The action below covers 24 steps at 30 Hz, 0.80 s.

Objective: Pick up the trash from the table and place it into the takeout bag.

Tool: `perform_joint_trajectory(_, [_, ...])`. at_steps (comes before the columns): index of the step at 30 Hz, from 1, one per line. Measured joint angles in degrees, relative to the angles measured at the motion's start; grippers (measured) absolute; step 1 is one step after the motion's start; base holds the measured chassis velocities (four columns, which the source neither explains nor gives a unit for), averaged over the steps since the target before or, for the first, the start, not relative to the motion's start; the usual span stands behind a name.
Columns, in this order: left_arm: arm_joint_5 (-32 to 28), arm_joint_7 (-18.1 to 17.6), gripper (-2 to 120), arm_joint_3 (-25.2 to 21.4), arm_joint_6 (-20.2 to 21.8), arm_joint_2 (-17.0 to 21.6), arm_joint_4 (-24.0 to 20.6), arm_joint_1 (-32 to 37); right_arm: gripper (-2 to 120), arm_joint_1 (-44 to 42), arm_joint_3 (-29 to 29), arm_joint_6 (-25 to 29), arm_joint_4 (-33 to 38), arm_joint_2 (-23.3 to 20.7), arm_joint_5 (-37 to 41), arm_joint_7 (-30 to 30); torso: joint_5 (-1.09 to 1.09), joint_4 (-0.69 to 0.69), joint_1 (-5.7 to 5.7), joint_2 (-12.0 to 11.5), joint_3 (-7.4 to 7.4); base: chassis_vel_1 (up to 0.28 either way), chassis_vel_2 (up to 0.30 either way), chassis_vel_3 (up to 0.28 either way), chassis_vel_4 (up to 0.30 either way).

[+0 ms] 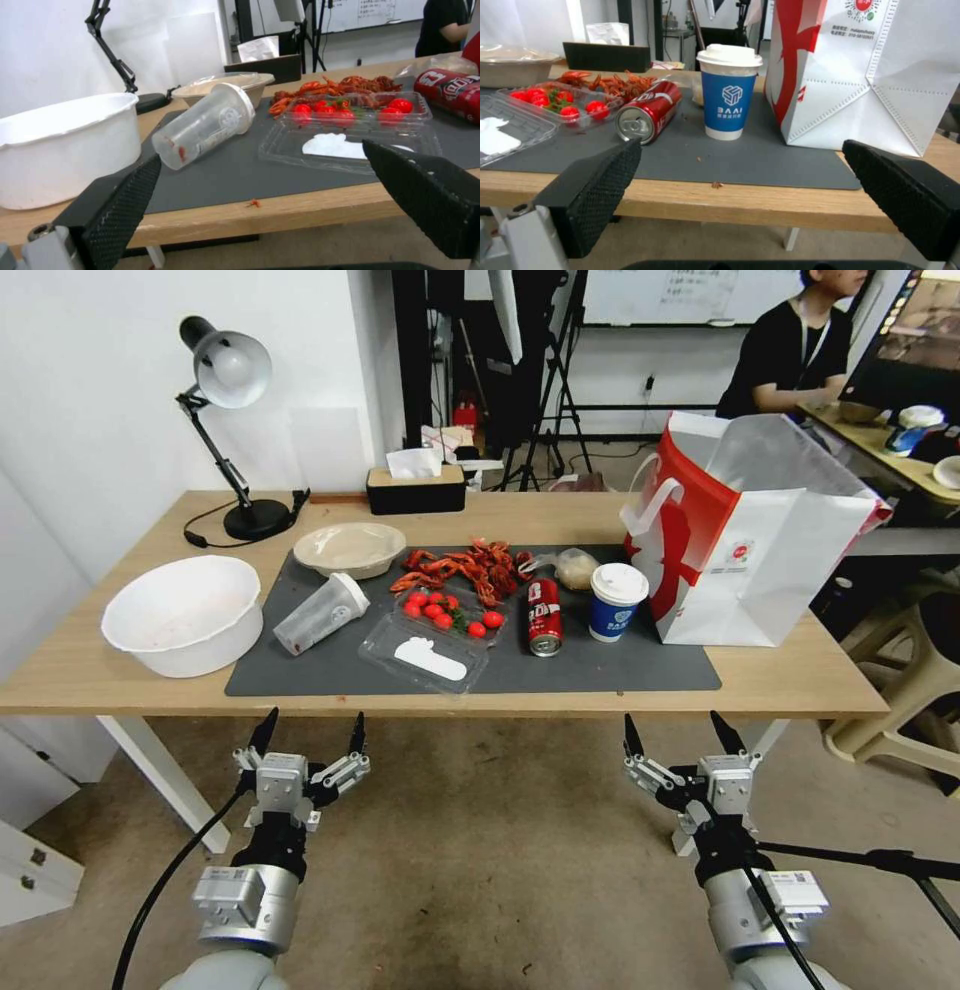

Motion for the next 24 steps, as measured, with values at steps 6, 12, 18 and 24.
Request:
perform_joint_trajectory(6, [0.0,0.0,100,0.0,0.0,0.0,0.0,0.0,100,0.0,0.0,0.0,0.0,0.0,0.0,0.0,0.0,0.0,0.0,0.0,0.0,0.0,0.0,0.0,0.0])
perform_joint_trajectory(12, [-0.1,0.0,100,0.0,0.0,0.0,0.0,0.0,100,0.0,0.0,0.0,0.0,0.0,0.0,0.0,0.0,0.0,0.0,0.0,0.0,0.0,0.0,0.0,0.0])
perform_joint_trajectory(18, [-3.1,-1.9,100,0.2,3.5,1.0,-1.5,0.0,100,0.2,0.8,-3.4,0.8,-0.4,1.3,-1.0,0.01,0.0,0.0,0.0,0.0,0.0,0.0,0.0,0.0])
perform_joint_trajectory(24, [-12.4,-7.7,100,0.8,14.7,3.9,-6.2,-0.2,100,0.8,3.4,-14.9,3.6,-2.0,5.4,-4.6,0.0,0.0,0.0,0.0,0.0,0.0,0.0,0.0,0.0])
